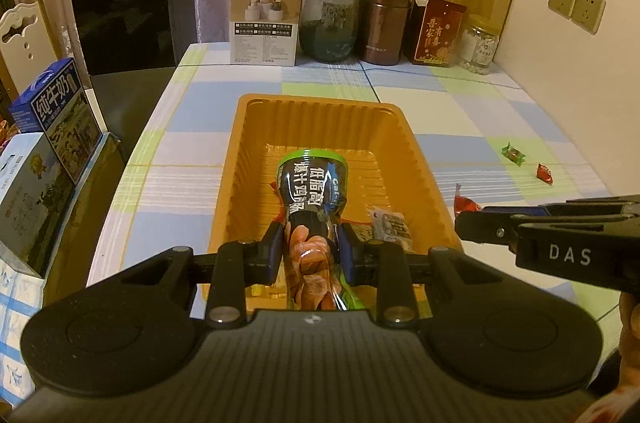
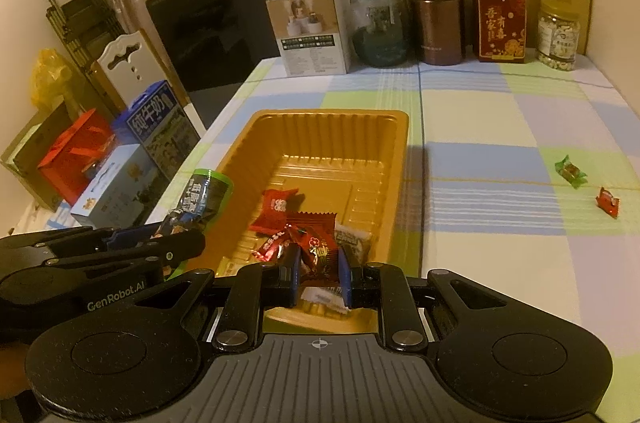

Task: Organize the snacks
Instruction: 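Carry the snack tube and red candy over the orange tray and release both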

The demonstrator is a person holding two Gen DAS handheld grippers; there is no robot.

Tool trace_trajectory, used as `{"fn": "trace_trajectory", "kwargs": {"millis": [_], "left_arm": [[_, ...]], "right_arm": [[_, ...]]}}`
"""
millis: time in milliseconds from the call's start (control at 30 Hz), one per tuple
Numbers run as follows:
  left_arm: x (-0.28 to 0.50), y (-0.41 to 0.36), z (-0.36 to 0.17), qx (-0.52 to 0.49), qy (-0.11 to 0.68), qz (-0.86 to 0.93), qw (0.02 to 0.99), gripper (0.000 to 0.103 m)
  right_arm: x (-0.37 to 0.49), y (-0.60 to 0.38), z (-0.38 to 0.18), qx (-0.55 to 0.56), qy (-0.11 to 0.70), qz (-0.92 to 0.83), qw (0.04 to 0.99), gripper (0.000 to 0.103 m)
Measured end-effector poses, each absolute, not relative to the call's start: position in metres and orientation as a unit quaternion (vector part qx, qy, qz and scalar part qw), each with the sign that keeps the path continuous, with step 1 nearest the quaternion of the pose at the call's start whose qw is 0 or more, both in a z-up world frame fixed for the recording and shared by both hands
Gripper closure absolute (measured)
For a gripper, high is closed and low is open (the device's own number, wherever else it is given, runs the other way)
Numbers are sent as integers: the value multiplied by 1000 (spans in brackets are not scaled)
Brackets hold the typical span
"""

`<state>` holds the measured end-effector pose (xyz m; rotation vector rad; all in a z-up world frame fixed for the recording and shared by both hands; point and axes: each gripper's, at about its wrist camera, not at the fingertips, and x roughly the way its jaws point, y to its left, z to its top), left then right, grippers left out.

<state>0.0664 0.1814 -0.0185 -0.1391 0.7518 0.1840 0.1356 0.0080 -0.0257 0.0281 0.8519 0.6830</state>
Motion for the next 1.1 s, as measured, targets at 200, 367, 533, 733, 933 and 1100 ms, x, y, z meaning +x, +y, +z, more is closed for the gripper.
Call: {"fn": "trace_trajectory", "kwargs": {"millis": [200, 367, 533, 733, 933, 1100], "left_arm": [[78, 189, -25, -66, 371, 86, 922, 77], [87, 196, -29, -64, 374, 86, 921, 77], [96, 203, -35, -64, 378, 88, 919, 77], [104, 209, -41, -62, 384, 87, 917, 77], [110, 212, -47, -69, 387, 84, 916, 77], [109, 214, -45, -65, 386, 87, 916, 76]], "right_arm": [[149, 17, -33, 8, 410, 325, 852, 83], [159, 26, -36, 5, 412, 325, 851, 83], [171, 34, -39, 3, 415, 326, 850, 83], [180, 40, -44, 6, 419, 324, 848, 83], [183, 42, -49, 6, 424, 323, 846, 83], [184, 40, -51, 12, 428, 323, 844, 83]]}}
